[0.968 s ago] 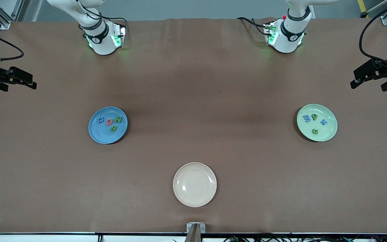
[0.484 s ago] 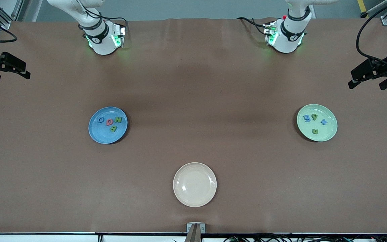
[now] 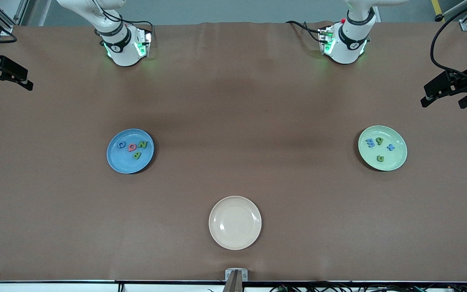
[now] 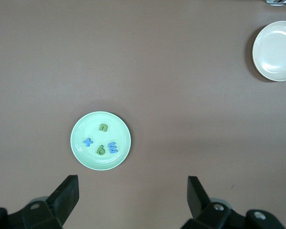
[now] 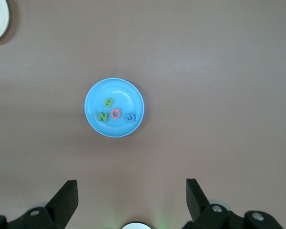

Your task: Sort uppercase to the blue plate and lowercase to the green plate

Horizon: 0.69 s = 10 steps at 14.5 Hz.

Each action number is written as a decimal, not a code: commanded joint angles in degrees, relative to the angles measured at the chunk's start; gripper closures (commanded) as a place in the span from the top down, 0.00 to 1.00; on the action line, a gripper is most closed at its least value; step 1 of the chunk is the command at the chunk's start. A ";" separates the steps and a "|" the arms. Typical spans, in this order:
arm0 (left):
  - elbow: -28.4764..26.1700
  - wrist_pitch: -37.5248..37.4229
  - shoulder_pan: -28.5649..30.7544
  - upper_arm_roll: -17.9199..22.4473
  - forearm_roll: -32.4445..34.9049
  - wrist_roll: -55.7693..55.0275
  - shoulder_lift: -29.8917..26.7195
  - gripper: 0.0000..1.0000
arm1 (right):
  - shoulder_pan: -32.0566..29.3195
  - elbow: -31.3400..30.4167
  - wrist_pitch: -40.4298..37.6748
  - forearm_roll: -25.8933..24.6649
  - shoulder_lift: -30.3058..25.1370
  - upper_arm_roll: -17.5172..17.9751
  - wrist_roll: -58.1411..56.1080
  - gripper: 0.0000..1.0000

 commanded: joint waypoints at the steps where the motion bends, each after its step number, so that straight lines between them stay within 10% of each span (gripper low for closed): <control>1: 0.57 -0.64 0.49 -0.24 0.68 0.04 -0.55 1.00 | -1.08 -2.40 0.85 -2.38 -1.76 1.26 -0.69 1.00; 10: 0.39 -0.72 0.49 -0.15 0.33 -0.05 -0.47 1.00 | -1.43 -4.69 1.63 -0.18 -2.90 0.11 -0.69 1.00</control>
